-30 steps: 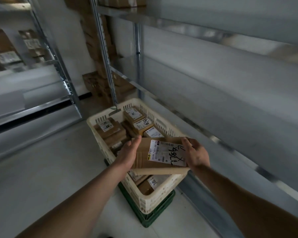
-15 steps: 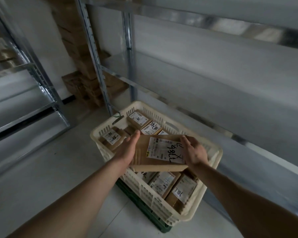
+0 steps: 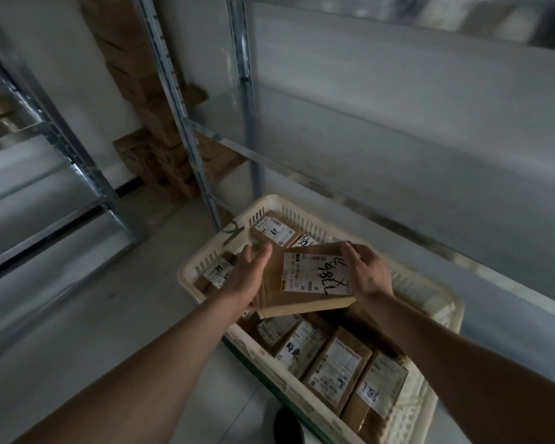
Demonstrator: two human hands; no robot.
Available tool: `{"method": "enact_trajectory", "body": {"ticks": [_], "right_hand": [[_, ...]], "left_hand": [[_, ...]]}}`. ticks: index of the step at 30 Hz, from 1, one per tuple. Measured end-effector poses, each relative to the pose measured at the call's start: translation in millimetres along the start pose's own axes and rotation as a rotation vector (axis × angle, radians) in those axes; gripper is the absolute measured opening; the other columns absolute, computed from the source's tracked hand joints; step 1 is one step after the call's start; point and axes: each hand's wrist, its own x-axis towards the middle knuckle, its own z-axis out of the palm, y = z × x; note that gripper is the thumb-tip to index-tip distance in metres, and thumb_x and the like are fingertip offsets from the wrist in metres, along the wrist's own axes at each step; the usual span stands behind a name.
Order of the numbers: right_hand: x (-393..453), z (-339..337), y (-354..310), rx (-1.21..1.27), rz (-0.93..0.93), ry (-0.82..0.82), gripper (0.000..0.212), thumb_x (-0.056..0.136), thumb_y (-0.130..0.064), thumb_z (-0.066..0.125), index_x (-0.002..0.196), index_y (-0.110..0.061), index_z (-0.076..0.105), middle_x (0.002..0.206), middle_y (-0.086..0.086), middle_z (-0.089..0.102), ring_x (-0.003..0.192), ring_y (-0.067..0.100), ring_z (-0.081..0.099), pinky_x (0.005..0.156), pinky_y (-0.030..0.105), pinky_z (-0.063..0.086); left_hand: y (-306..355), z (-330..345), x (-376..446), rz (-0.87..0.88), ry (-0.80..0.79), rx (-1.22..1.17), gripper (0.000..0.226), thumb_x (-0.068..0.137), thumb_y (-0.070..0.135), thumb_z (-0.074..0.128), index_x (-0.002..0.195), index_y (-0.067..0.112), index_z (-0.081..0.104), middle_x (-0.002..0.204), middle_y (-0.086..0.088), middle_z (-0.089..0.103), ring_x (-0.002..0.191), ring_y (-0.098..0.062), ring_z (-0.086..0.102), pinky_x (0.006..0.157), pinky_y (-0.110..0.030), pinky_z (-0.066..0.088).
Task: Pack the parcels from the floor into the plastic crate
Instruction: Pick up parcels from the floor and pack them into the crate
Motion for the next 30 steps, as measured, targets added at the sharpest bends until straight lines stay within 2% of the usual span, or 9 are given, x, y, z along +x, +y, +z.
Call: {"method": "enact_trajectory", "body": {"ticks": [3, 7, 11, 14, 17, 21, 24, 27, 30], "right_hand": [[22, 15, -5, -0.019, 0.007, -0.024, 0.043, 0.099, -0.057, 0.041, 0.125, -0.029, 0.062, 0.098, 0.002, 0.068, 0.081, 0.017, 0.062, 0.062, 0.026, 0.048], [41, 40, -2, -0.077, 0.036, -0.089, 0.049, 0.098, -0.062, 0.035, 0.121, -0.03, 0.064, 0.095, 0.001, 0.071, 0.082, 0.018, 0.067, 0.067, 0.029, 0.053], [50, 64, 8, -0.07, 0.119, -0.11, 0.043, 0.099, -0.059, 0.039, 0.115, -0.029, 0.065, 0.093, 0.002, 0.072, 0.084, 0.02, 0.068, 0.072, 0.032, 0.055], [55, 83, 14, -0.06, 0.174, -0.102, 0.042, 0.099, -0.057, 0.042, 0.117, -0.028, 0.066, 0.096, 0.005, 0.071, 0.085, 0.022, 0.068, 0.077, 0.037, 0.057], [59, 100, 18, -0.064, 0.221, -0.085, 0.04, 0.099, -0.056, 0.042, 0.116, -0.028, 0.066, 0.095, 0.005, 0.071, 0.086, 0.024, 0.068, 0.082, 0.043, 0.058], [60, 118, 21, -0.08, 0.265, -0.078, 0.035, 0.101, -0.051, 0.043, 0.105, -0.026, 0.067, 0.089, 0.003, 0.07, 0.08, 0.021, 0.067, 0.08, 0.04, 0.058], [60, 129, 23, -0.103, 0.276, -0.087, 0.037, 0.101, -0.049, 0.043, 0.107, -0.024, 0.069, 0.091, 0.004, 0.07, 0.081, 0.021, 0.066, 0.079, 0.038, 0.057], [58, 140, 24, -0.106, 0.279, -0.119, 0.034, 0.101, -0.048, 0.044, 0.109, -0.025, 0.068, 0.089, 0.001, 0.069, 0.082, 0.021, 0.068, 0.08, 0.041, 0.058], [58, 149, 25, -0.106, 0.286, -0.141, 0.03, 0.1, -0.049, 0.046, 0.107, -0.028, 0.066, 0.09, -0.001, 0.069, 0.08, 0.019, 0.068, 0.081, 0.041, 0.059]], "left_hand": [[-1, -3, 22, -0.054, 0.007, 0.036, 0.127, 0.033, 0.106, 0.033, 0.146, 0.047, 0.026, 0.153, -0.005, 0.037, 0.133, -0.033, 0.044, 0.1, -0.06, 0.043], [-10, -10, 56, -0.162, 0.015, 0.052, 0.12, 0.045, 0.098, 0.034, 0.148, 0.037, 0.025, 0.145, -0.01, 0.047, 0.121, -0.036, 0.055, 0.093, -0.059, 0.049], [-23, -20, 86, -0.312, -0.024, 0.053, 0.089, 0.077, 0.08, 0.044, 0.144, 0.022, 0.034, 0.128, -0.012, 0.058, 0.1, -0.031, 0.065, 0.082, -0.053, 0.056], [-35, -27, 108, -0.385, -0.047, 0.081, 0.083, 0.079, 0.074, 0.051, 0.142, 0.022, 0.037, 0.129, -0.011, 0.058, 0.102, -0.03, 0.064, 0.085, -0.051, 0.055], [-43, -32, 121, -0.421, -0.112, 0.123, 0.075, 0.086, 0.058, 0.058, 0.145, 0.021, 0.033, 0.131, -0.01, 0.055, 0.104, -0.027, 0.059, 0.084, -0.042, 0.052], [-59, -39, 133, -0.47, -0.189, 0.181, 0.066, 0.091, 0.034, 0.06, 0.148, 0.019, 0.03, 0.135, -0.01, 0.053, 0.114, -0.027, 0.055, 0.09, -0.043, 0.048], [-68, -44, 143, -0.506, -0.221, 0.248, 0.054, 0.091, 0.028, 0.058, 0.141, 0.015, 0.041, 0.126, -0.01, 0.056, 0.109, -0.025, 0.056, 0.086, -0.039, 0.052], [-76, -47, 150, -0.54, -0.259, 0.3, 0.037, 0.09, 0.024, 0.058, 0.124, 0.011, 0.057, 0.11, -0.008, 0.064, 0.1, -0.023, 0.061, 0.086, -0.037, 0.055], [-81, -48, 156, -0.529, -0.29, 0.352, 0.028, 0.091, 0.023, 0.057, 0.116, 0.011, 0.058, 0.104, -0.008, 0.064, 0.095, -0.021, 0.062, 0.082, -0.035, 0.057]]}}
